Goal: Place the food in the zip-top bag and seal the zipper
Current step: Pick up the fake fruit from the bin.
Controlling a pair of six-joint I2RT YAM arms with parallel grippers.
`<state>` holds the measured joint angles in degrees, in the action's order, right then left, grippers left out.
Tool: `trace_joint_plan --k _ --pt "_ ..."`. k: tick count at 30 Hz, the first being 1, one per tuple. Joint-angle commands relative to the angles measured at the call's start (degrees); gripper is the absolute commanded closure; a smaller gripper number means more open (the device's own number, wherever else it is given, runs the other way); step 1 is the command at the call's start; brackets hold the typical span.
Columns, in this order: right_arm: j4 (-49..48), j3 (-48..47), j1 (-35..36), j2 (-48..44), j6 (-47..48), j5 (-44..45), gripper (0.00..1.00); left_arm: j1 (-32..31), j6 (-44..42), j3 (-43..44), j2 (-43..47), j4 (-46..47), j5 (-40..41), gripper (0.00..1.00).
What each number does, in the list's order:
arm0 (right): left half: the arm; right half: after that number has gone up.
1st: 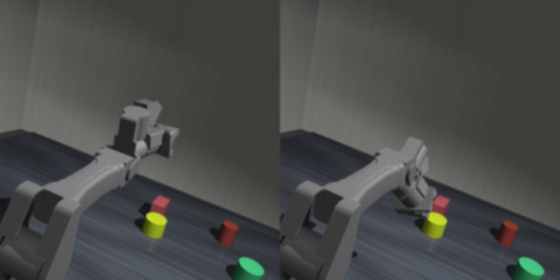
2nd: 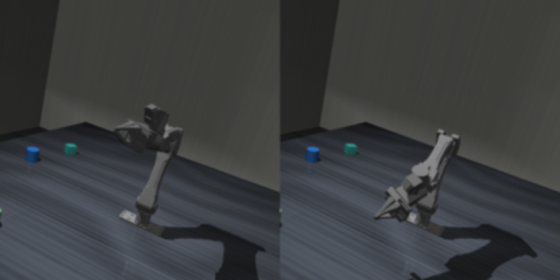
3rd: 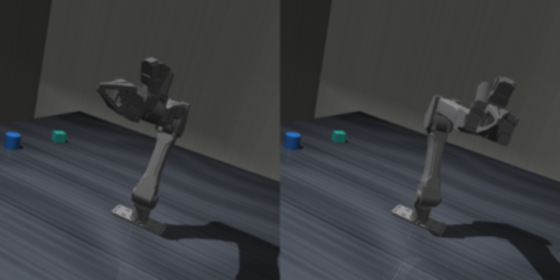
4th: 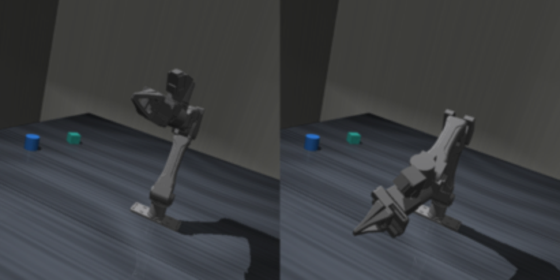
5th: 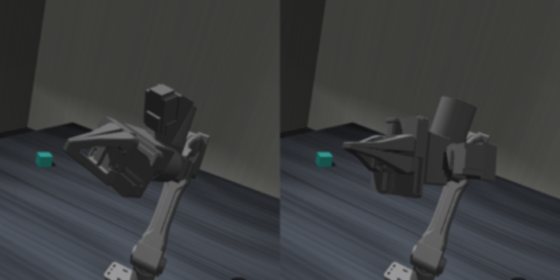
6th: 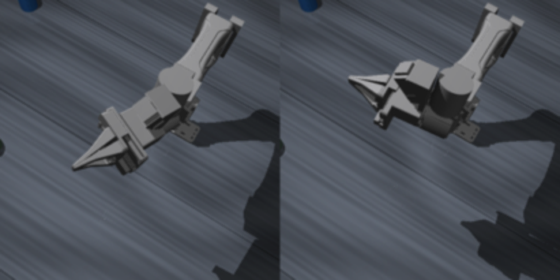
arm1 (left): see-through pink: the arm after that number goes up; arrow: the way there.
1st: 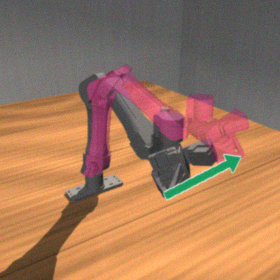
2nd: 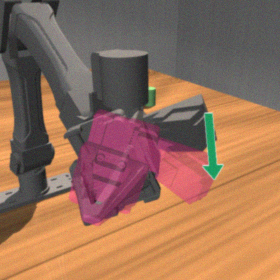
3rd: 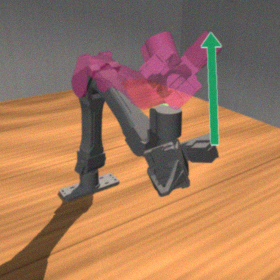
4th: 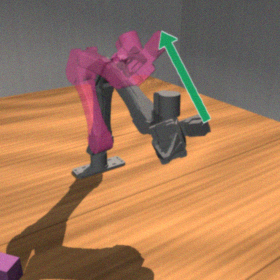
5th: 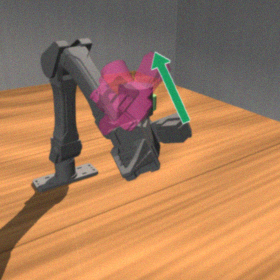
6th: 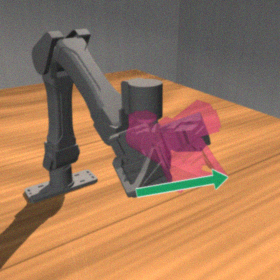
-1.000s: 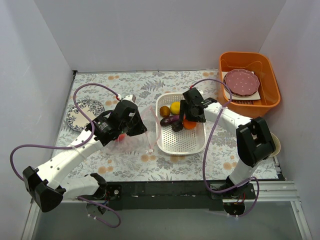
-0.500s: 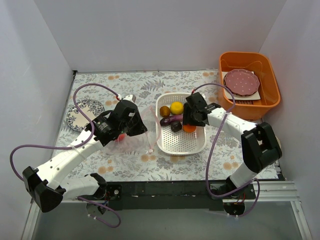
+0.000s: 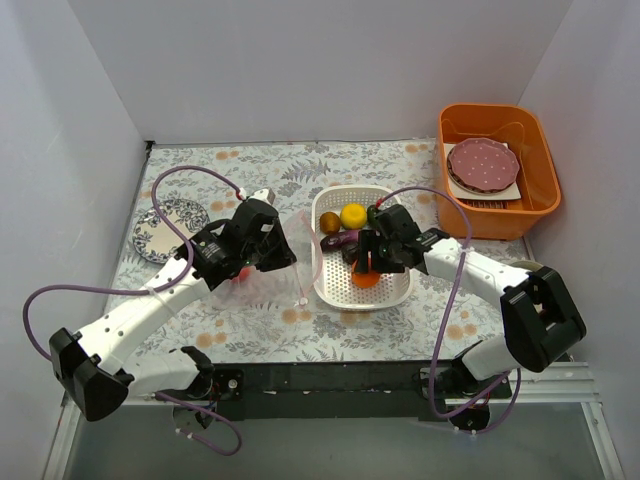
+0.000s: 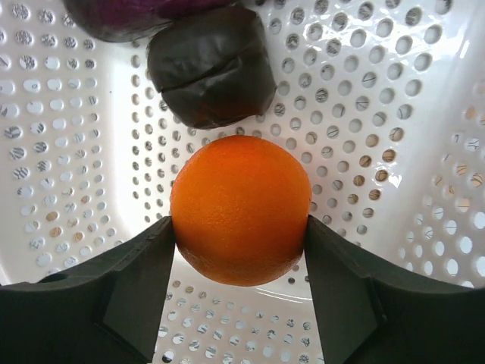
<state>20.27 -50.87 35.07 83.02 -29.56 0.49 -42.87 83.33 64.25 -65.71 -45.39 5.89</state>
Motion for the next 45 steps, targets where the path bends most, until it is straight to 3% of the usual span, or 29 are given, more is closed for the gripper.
trace_joint_plan --k 1,12,18,26,34,45 --pt "-0.50 1.21 0.79 -0.14 1.52 -1.29 0.23 -0.02 -0.54 1.58 0.85 0.56 0.00 1.00" --pt "-1.20 0.51 1.05 0.38 1.52 -1.19 0.17 -0.02 0.08 0.70 1.29 0.39 -0.18 1.00" --pt "-0.67 -0.19 1.32 0.56 1.35 -1.02 0.33 -0.02 -0.01 0.53 1.73 -0.05 0.09 1.00" --pt "-1.11 -0.02 1.58 -5.41 -1.64 -2.42 0.43 -0.11 -0.19 0.09 1.38 0.39 -0.62 1.00" --pt "-6.73 0.16 3.07 -13.67 -6.73 -6.64 0.45 -0.11 -0.62 0.17 1.20 0.39 -0.79 1.00" --pt "-19.65 0.34 7.11 -16.05 -10.25 -12.79 0.44 -0.02 -0.98 -0.35 0.76 0.39 -1.67 1.00"
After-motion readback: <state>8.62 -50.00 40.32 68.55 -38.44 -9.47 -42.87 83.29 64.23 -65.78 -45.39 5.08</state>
